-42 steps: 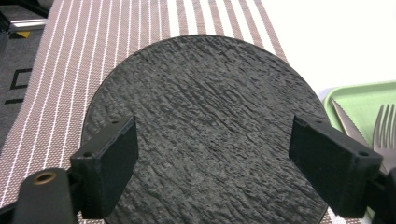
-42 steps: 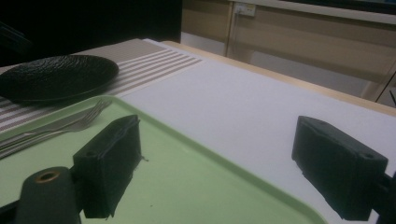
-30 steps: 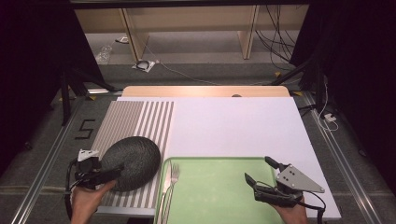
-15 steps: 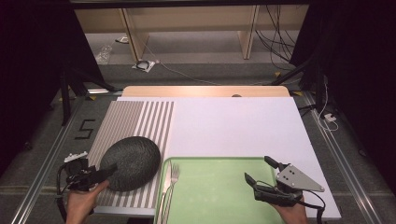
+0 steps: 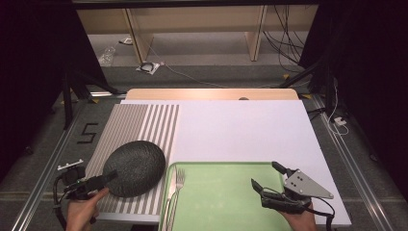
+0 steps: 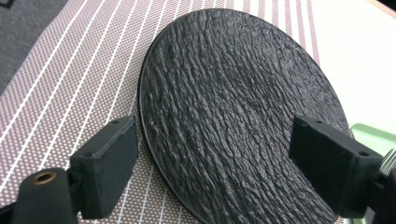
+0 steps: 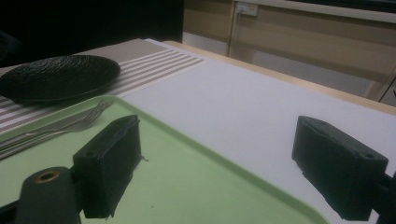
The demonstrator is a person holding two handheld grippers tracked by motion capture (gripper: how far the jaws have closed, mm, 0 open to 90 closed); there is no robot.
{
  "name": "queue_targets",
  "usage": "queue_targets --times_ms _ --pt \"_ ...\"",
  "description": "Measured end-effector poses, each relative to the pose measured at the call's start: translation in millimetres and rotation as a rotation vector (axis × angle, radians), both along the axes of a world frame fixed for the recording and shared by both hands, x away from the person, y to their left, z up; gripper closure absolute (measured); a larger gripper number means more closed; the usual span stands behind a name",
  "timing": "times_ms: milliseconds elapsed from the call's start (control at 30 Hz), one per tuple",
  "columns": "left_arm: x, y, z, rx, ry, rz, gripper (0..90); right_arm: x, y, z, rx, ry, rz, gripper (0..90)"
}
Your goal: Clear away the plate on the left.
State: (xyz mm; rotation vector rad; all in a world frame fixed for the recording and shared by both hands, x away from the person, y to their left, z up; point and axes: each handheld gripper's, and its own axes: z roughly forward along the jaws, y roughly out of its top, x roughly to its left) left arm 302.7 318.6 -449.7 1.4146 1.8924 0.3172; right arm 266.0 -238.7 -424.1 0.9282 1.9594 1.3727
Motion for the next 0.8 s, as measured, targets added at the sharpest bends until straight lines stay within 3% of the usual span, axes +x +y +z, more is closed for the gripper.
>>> queue_targets --times_ms 133,333,433,500,600,800 --pt "-3.6 2.8 -4.4 -0.102 0.008 0.032 15.7 -0.1 -0.9 0.0 0.006 -0.003 -0.003 16.3" --pt "-11.3 4.7 -7.0 -0.168 -0.003 0.092 15.9 -0.5 -0.2 -0.1 0.002 0.001 -0.005 16.3" --pt "-14.8 9.5 -11.2 -0.246 0.0 0.133 16.3 -0.5 -0.2 -0.1 0.007 -0.003 -0.004 16.3" --pt "-15.9 11.1 -13.9 -0.272 0.011 0.158 16.3 -0.6 -0.3 -0.1 0.004 -0.002 -0.005 16.3" --pt "-17.6 10.9 -15.2 -0.289 0.022 0.171 16.1 -0.5 -0.1 -0.1 0.004 -0.001 -0.004 16.3" --pt "-19.7 11.9 -23.0 -0.409 0.042 0.197 16.7 -0.5 0.3 -0.3 0.002 -0.004 -0.003 16.3"
